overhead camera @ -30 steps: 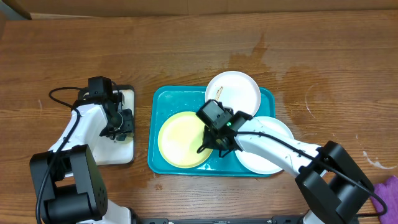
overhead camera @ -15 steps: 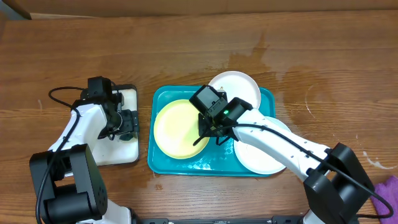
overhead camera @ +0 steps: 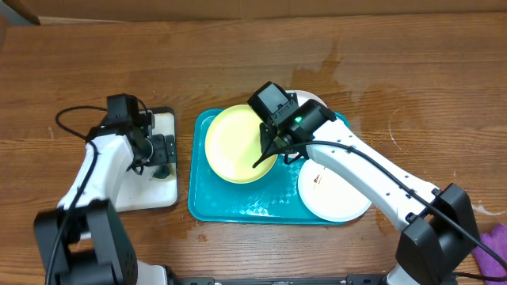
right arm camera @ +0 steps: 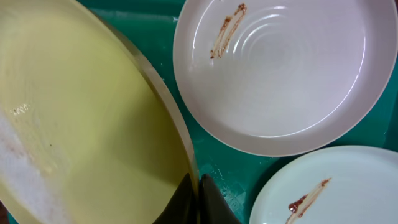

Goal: Clean dirty plates on tray and stack at the side
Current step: 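Lift the yellow plate with the right gripper and tilt it upward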

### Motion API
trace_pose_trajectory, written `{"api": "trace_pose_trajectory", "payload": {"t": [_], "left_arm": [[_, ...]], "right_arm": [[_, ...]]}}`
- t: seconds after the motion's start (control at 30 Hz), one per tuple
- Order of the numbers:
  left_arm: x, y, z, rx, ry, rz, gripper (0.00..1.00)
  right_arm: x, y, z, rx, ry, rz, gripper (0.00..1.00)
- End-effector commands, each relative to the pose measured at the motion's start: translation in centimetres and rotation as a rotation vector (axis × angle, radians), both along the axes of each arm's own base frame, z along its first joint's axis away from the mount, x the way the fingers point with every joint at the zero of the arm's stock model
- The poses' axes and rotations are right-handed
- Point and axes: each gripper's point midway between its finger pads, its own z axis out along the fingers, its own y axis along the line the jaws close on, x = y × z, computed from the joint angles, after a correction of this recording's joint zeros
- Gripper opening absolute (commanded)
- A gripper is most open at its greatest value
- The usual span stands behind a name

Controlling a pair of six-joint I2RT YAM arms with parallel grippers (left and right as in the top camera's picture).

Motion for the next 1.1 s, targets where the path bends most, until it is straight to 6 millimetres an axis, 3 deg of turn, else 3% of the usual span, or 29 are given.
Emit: {"api": "trace_pose_trajectory", "payload": {"t": [0.0, 0.17, 0.4, 0.53, 0.83, 1.07], "left_arm": [[2.4, -0.7, 6.0, -0.026, -0.18, -0.025, 0.95], [3.0, -1.8, 11.6, -0.063, -0.325, -0.056, 1.0], [2.1, -3.6, 16.8, -0.123, -0.477, -0.111, 1.0], [1.3, -4.9, 19.3, -0.169, -0.556, -0.153, 1.0], [1.4, -4.7, 18.9, -0.162, -0.541, -0.146, 1.0], [1.6, -4.7, 18.4, -0.166, -0.526, -0.144, 1.0]], "right_arm": [[1.0, 0.2, 1.7, -0.023, -0.056, 0.068, 0.04], [1.2, -0.3, 3.0, -0.054, -0.068, 0.102, 0.04], [2.0, -0.7, 6.3, -0.079, -0.108, 0.179, 0.04], [3.7, -1.3, 8.4, -0.09, -0.163, 0.181, 0.04], [5.8, -0.5, 9.0, -0.072, -0.243, 0.181, 0.04], [6.9, 0.5, 7.2, -0.075, -0.237, 0.183, 0.04]]}}
